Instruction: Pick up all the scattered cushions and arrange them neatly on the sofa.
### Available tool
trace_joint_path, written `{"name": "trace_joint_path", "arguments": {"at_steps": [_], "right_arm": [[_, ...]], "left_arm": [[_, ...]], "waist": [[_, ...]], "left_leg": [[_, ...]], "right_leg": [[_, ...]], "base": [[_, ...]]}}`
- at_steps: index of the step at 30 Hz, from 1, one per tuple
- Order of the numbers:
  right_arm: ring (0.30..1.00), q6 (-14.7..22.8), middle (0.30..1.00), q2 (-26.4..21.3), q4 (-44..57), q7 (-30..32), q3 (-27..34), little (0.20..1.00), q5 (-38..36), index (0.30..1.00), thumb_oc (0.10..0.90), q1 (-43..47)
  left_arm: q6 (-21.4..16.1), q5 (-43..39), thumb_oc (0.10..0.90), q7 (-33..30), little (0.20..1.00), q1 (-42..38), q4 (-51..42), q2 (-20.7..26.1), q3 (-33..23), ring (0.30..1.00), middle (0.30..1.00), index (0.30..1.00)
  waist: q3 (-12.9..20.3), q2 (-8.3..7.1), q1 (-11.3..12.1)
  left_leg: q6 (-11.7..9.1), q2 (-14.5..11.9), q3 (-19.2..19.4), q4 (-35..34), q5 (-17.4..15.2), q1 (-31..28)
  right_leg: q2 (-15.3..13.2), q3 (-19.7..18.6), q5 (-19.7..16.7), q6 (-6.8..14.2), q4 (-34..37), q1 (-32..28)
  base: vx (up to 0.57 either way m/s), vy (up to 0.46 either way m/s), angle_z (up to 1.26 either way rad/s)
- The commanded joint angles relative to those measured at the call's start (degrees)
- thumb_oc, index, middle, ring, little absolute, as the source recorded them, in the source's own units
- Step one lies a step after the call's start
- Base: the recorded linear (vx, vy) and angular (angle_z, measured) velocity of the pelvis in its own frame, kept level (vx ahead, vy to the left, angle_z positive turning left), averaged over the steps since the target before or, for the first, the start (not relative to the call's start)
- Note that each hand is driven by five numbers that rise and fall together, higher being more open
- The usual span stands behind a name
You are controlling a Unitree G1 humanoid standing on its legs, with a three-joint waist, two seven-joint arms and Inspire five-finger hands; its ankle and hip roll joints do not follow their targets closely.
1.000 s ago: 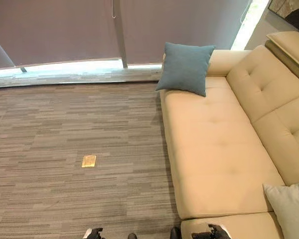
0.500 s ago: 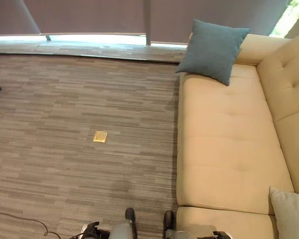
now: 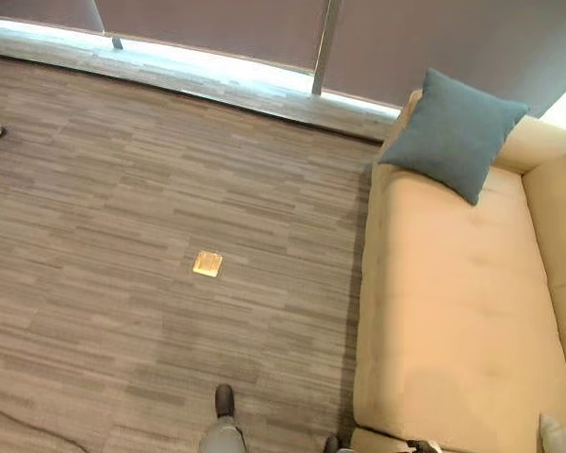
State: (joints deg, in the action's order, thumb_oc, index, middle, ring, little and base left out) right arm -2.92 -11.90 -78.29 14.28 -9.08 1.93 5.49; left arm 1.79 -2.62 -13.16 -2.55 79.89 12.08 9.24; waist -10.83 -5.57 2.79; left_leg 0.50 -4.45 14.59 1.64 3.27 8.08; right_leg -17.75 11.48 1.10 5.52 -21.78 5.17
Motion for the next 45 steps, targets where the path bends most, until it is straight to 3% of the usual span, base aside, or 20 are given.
{"name": "trace_joint_path", "arguments": {"at_steps": [1, 4, 5, 9, 14, 17, 19, 20, 22, 23, 25, 27, 29, 32, 33, 34, 37, 41, 43, 45], "right_arm": [[0.900, -0.4, 0.900, -1.2, 1.8, 0.9, -2.5, 0.900, 1.1, 0.900, 0.800, 0.9], [0.900, 0.1, 0.900, -0.8, 2.8, 1.1, -3.5, 0.900, 1.1, 0.900, 0.800, 1.3], [0.900, 0.3, 0.900, -0.3, 3.0, 1.2, -4.2, 0.900, 1.3, 0.900, 0.800, 1.6], [0.900, -0.5, 0.900, 0.3, 2.4, 1.1, -4.5, 0.900, 1.5, 0.900, 0.800, 0.9], [0.900, -1.4, 0.900, -0.7, 0.6, 0.7, -4.5, 0.900, 3.7, 0.900, 0.800, -0.5], [0.900, -1.2, 0.900, -1.8, -0.3, 0.6, -3.6, 0.900, 3.5, 0.900, 0.800, -2.1], [0.900, -0.9, 0.900, -2.7, -0.5, 0.4, -2.8, 0.900, 3.1, 0.900, 0.800, -2.2], [0.900, -0.6, 0.900, -3.2, -0.7, 0.4, -2.6, 0.900, 2.9, 0.900, 0.800, -1.8], [0.900, -0.4, 0.900, -3.8, -0.3, 0.6, -2.9, 0.900, 3.3, 0.900, 0.800, -0.6], [0.900, -0.2, 0.900, -4.4, 0.3, 1.0, -3.2, 0.900, 2.8, 0.900, 0.800, 0.5], [0.900, -0.1, 0.900, -5.0, 1.1, 1.5, -4.3, 0.900, 3.1, 0.900, 0.800, 1.5], [0.900, 0.1, 0.900, -5.2, 2.7, 1.7, -6.5, 0.900, 4.4, 0.900, 0.800, 2.3], [0.900, 0.2, 0.900, -5.2, 3.3, 1.7, -7.0, 0.900, 4.6, 0.900, 0.800, 2.5], [0.900, 0.7, 0.900, -5.5, 5.8, 1.7, -8.0, 0.900, 5.0, 0.900, 0.800, 2.2], [0.900, 0.7, 0.900, -5.5, 5.9, 1.7, -8.0, 0.900, 5.0, 0.900, 0.800, 2.2], [0.900, 0.8, 0.900, -5.6, 6.3, 2.2, -8.9, 0.900, 5.9, 0.900, 0.800, 2.7], [0.900, 0.6, 0.900, -5.7, 6.2, 2.7, -9.4, 0.900, 6.8, 0.900, 0.800, 2.7], [0.900, 0.0, 0.900, -4.7, 3.9, 2.4, -9.2, 0.900, 8.2, 0.900, 0.800, 1.6], [0.900, -0.4, 0.900, -3.9, 2.3, 2.1, -8.5, 0.900, 8.4, 0.900, 0.800, 1.3], [0.900, -0.6, 0.900, -3.5, 1.1, 1.8, -7.0, 0.900, 7.5, 0.900, 0.800, 0.7]], "left_arm": [[-1.4, 2.7, 0.800, -1.0, 0.900, -3.9, -2.2, 3.8, 1.7, 0.900, 0.900, 0.900], [-1.6, 3.3, 0.800, -1.0, 0.900, -5.7, -3.4, 4.6, 2.7, 0.900, 0.900, 0.900], [-1.7, 4.5, 0.800, -0.8, 0.900, -7.0, -4.2, 4.8, 3.9, 0.900, 0.900, 0.900], [-1.4, 6.6, 0.800, -0.6, 0.900, -7.3, -4.1, 3.7, 4.4, 0.900, 0.900, 0.900], [-1.3, 10.0, 0.800, 0.3, 0.900, -6.6, -2.7, 2.7, 5.2, 0.900, 0.900, 0.900], [-1.0, 11.5, 0.800, 0.6, 0.900, -5.0, -1.2, 2.5, 5.2, 0.900, 0.900, 0.900], [-0.9, 11.7, 0.800, 1.0, 0.900, -3.8, -0.6, 2.2, 5.1, 0.900, 0.900, 0.900], [-1.1, 11.3, 0.800, 1.0, 0.900, -3.1, -0.5, 1.7, 4.7, 0.900, 0.900, 0.900], [-1.0, 10.2, 0.800, 1.0, 0.900, -2.2, -1.1, 1.6, 3.9, 0.900, 0.900, 0.900], [-1.2, 9.7, 0.800, 0.7, 0.900, -2.2, -1.8, 1.6, 4.2, 0.900, 0.900, 0.900], [-1.3, 9.6, 0.800, -0.1, 0.900, -2.6, -3.2, 1.2, 5.5, 0.900, 0.900, 0.900], [-1.9, 9.8, 0.800, -1.0, 0.900, -2.8, -4.5, 0.3, 6.8, 0.900, 0.900, 0.900], [-2.0, 9.7, 0.800, -1.2, 0.900, -2.9, -4.8, 0.0, 7.0, 0.900, 0.900, 0.900], [-1.8, 9.4, 0.800, -1.3, 0.900, -2.9, -5.3, -0.2, 6.8, 0.900, 0.900, 0.900], [-1.8, 9.4, 0.800, -1.3, 0.900, -2.9, -5.3, -0.2, 6.8, 0.900, 0.900, 0.900], [-2.0, 9.2, 0.800, -1.4, 0.900, -3.3, -5.8, -0.1, 6.7, 0.900, 0.900, 0.900], [-2.0, 8.6, 0.800, -1.6, 0.900, -3.6, -6.0, 0.1, 7.0, 0.900, 0.900, 0.900], [-1.6, 8.6, 0.800, -1.4, 0.900, -2.9, -4.9, -0.1, 6.6, 0.900, 0.900, 0.900], [-1.2, 9.1, 0.800, -1.7, 0.900, -3.1, -4.2, 0.0, 6.5, 0.900, 0.900, 0.900], [-1.0, 8.5, 0.800, -2.0, 0.900, -2.9, -3.3, 0.2, 5.7, 0.900, 0.900, 0.900]], "waist": [[0.5, 0.99, -2.1], [-0.7, 1.53, -3.8], [-1.8, 1.80, -5.8], [-2.8, 0.60, -9.4], [-2.8, 1.89, -12.0], [-0.7, 3.11, -13.1], [0.5, 4.53, -13.8], [0.9, 5.35, -14.2], [-0.2, 4.38, -12.9], [-1.3, 3.71, -11.6], [-2.6, 1.99, -9.7], [-2.8, 2.08, -7.6], [-2.5, 2.12, -6.9], [-2.3, 2.50, -5.4], [-2.3, 2.42, -5.4], [-2.3, 3.64, -4.1], [-2.8, 2.96, -2.8], [-1.4, 3.03, -1.9], [-0.3, 3.12, -2.0], [1.1, 2.35, -1.7]], "left_leg": [[0.7, 0.6, -3.8, 1.4, -3.4, 2.1], [0.7, 1.4, -4.2, 0.0, -4.4, -0.8], [0.3, 2.4, -4.5, -2.0, -6.2, -4.7], [-0.1, 6.6, -7.0, -4.4, -10.3, -12.4], [-0.2, 7.8, -10.2, -4.4, -14.1, -18.2], [-0.2, 8.1, -10.6, -3.1, -17.3, -21.4], [-2.0, 6.6, -10.5, 1.8, -16.4, -21.7], [-3.9, 5.7, -9.4, 7.9, -13.3, -20.7], [-7.1, 3.3, -8.6, 29.0, -3.0, -11.6], [-6.6, 2.1, -7.9, 36.4, -1.1, -8.2], [-4.3, 2.9, -6.9, 46.0, -4.8, 0.6], [-2.3, 7.0, -7.3, 41.0, -7.5, 6.1], [-1.7, 8.1, -7.5, 35.9, -7.5, 6.9], [-0.9, 5.8, -7.3, 19.3, -6.4, 9.2], [-0.9, 5.9, -7.3, 18.9, -6.2, 9.1], [-2.0, 4.2, -10.2, 8.1, -1.2, 9.6], [-3.2, 1.3, -13.5, -0.3, 1.8, 12.4], [-4.2, -1.1, -16.4, -3.8, 4.7, 11.3], [-4.3, -0.5, -15.8, -1.9, 6.8, 10.8], [-2.8, 1.5, -15.0, 0.2, 5.1, 10.2]], "right_leg": [[-0.4, -1.4, -8.9, 1.6, -9.3, -2.4], [2.7, -1.2, -4.0, 0.3, -7.3, 2.0], [7.4, -0.3, 0.3, 0.0, -1.0, 6.4], [13.0, 0.5, -4.6, 2.9, 17.9, 12.2], [14.6, 3.7, -7.4, 3.6, 23.2, 16.2], [14.5, 3.1, -6.8, 1.2, 20.2, 14.2], [15.6, 2.4, -5.1, -0.6, 17.9, 12.9], [16.4, 1.4, -4.3, -1.7, 16.9, 11.1], [16.9, -0.5, -2.7, -4.2, 16.3, 7.2], [17.8, -1.9, -1.3, -5.5, 16.1, 5.4], [17.7, -4.7, 0.3, -6.8, 16.0, 3.2], [19.0, -7.8, 2.3, -6.5, 15.5, 0.5], [19.1, -9.0, 3.2, -6.0, 15.4, -0.5], [20.1, -11.5, 7.1, -5.1, 14.2, -4.3], [20.0, -11.5, 7.0, -5.1, 14.2, -4.3], [21.5, -13.0, 9.0, -5.2, 13.7, -6.8], [20.3, -15.9, 11.7, -4.9, 13.4, -11.0], [18.6, -19.5, 13.0, -3.5, 14.4, -15.0], [17.1, -19.8, 12.2, -2.4, 13.8, -15.8], [14.7, -20.5, 8.0, -0.2, 9.7, -14.1]], "base": [[0.35, 0.221, 0.39], [0.32, 0.134, 0.31], [0.39, 0.073, -0.05], [0.49, 0.016, 0.08], [0.47, -0.060, 0.54], [0.53, -0.143, 0.54], [0.46, -0.170, 0.17], [0.41, -0.190, 0.02], [0.40, -0.314, -0.13], [0.30, -0.328, -0.42], [0.29, -0.201, -0.72], [0.41, -0.044, -0.88], [0.30, 0.015, -0.53], [0.37, 0.028, -0.36], [0.50, 0.084, -0.23], [0.32, 0.059, -0.30], [0.54, 0.132, -0.51], [0.55, 0.231, -0.71], [0.50, 0.314, -0.57], [0.51, 0.323, -0.47]]}}
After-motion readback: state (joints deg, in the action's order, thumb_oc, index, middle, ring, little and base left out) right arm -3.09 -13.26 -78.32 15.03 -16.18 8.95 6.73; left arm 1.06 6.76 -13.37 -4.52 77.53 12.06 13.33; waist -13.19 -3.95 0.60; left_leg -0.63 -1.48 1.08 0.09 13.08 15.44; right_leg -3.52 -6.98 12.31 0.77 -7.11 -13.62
